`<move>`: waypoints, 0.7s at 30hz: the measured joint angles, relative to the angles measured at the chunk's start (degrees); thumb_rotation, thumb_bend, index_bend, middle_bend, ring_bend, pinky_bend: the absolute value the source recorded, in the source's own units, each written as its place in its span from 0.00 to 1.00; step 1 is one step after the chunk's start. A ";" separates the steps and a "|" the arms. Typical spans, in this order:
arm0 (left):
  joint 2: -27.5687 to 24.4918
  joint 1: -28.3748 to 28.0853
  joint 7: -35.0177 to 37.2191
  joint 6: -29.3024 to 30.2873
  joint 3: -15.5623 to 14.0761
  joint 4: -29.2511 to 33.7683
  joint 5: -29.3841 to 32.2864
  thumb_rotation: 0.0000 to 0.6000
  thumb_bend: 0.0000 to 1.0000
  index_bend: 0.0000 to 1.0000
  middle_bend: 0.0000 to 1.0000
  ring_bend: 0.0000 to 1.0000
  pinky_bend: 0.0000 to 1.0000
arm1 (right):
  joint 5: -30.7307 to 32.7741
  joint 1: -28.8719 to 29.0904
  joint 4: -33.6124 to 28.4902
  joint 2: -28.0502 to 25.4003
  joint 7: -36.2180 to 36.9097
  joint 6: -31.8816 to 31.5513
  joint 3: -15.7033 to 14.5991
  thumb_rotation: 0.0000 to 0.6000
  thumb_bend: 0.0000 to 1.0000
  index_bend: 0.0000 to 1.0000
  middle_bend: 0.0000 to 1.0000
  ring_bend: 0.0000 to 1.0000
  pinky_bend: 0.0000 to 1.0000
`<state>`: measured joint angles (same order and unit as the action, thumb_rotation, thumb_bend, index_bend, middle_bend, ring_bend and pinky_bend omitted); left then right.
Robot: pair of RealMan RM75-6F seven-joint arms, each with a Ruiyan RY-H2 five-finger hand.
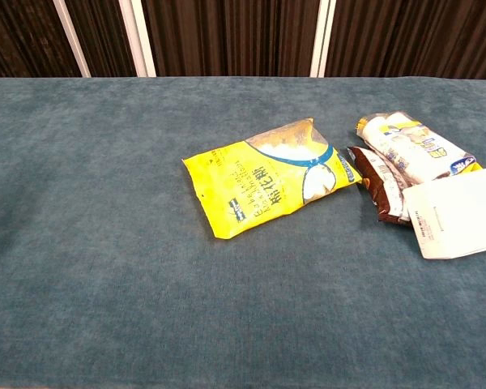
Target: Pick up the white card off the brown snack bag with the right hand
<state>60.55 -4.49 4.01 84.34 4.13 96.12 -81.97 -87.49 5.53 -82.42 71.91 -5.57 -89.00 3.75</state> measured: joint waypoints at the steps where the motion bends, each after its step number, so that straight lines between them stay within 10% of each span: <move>1: 0.00 0.01 0.00 0.01 0.00 0.01 0.01 1.00 0.47 0.01 0.00 0.03 0.01 | -0.05 -0.01 0.01 -0.05 0.22 0.08 -0.03 1.00 0.15 0.00 0.01 0.00 0.16; 21: 0.13 0.14 0.07 0.15 -0.10 -0.27 -0.07 1.00 0.47 0.01 0.00 0.03 0.01 | -1.71 0.25 0.17 -0.75 3.76 1.00 -0.54 1.00 0.15 0.00 0.01 0.00 0.16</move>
<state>60.68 -4.35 4.08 84.49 4.03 95.85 -82.04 -89.20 5.78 -82.25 71.16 -1.80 -88.00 3.21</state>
